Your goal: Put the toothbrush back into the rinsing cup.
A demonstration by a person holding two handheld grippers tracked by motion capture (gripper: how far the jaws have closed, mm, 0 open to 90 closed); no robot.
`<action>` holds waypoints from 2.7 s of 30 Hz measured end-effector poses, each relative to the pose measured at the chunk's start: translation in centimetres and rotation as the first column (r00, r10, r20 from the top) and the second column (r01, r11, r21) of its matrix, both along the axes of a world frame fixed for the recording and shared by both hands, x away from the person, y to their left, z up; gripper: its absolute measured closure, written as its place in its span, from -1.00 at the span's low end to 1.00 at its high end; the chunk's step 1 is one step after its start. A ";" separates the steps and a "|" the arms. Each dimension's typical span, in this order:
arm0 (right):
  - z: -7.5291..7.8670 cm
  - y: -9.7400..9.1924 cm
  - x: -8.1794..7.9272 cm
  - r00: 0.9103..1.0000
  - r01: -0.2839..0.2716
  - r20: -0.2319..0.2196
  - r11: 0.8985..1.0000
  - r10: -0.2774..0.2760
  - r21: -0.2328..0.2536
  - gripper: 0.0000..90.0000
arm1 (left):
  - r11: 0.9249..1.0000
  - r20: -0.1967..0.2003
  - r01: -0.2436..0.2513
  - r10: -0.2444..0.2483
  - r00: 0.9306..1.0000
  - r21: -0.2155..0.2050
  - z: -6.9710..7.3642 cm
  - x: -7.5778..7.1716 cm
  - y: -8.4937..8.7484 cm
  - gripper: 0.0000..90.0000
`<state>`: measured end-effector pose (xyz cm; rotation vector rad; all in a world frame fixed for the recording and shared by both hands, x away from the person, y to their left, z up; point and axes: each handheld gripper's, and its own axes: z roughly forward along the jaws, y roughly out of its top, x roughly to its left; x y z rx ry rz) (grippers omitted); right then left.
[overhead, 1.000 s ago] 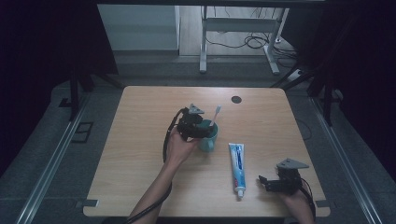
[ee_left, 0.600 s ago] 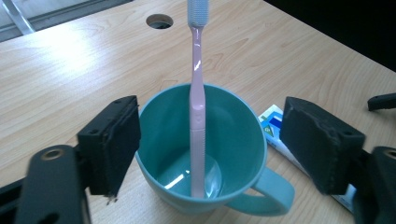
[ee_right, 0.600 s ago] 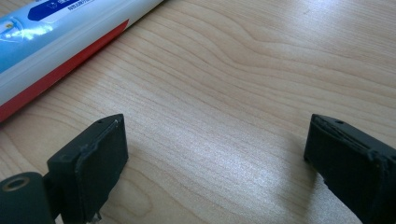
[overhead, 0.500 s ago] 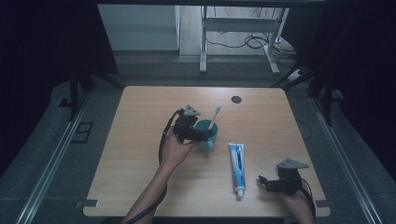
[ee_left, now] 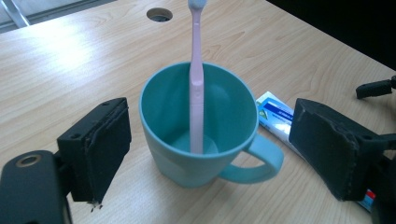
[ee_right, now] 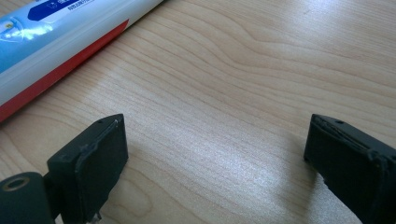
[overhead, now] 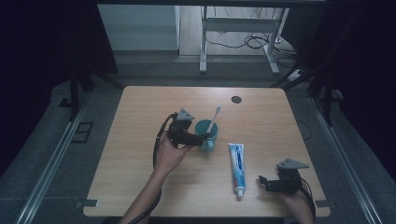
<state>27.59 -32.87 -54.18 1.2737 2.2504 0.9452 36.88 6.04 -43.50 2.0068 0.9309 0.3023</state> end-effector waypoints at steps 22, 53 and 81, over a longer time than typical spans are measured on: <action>0.0 0.0 0.0 1.000 0.000 0.001 1.000 0.000 0.000 -0.88 | 0.998 -0.005 -0.006 0.006 1.000 0.069 -1.8 -2.7 2.1 -0.98; 0.0 0.0 0.0 1.000 0.002 -0.003 1.000 -0.002 0.001 -0.87 | 0.991 0.002 -0.003 0.002 1.000 0.133 -6.5 -6.2 4.2 -1.00; 0.0 0.0 0.0 1.000 0.004 -0.001 1.000 -0.004 0.001 -0.87 | 0.974 -0.079 -0.007 0.025 0.997 0.224 -11.0 -8.4 5.0 -1.00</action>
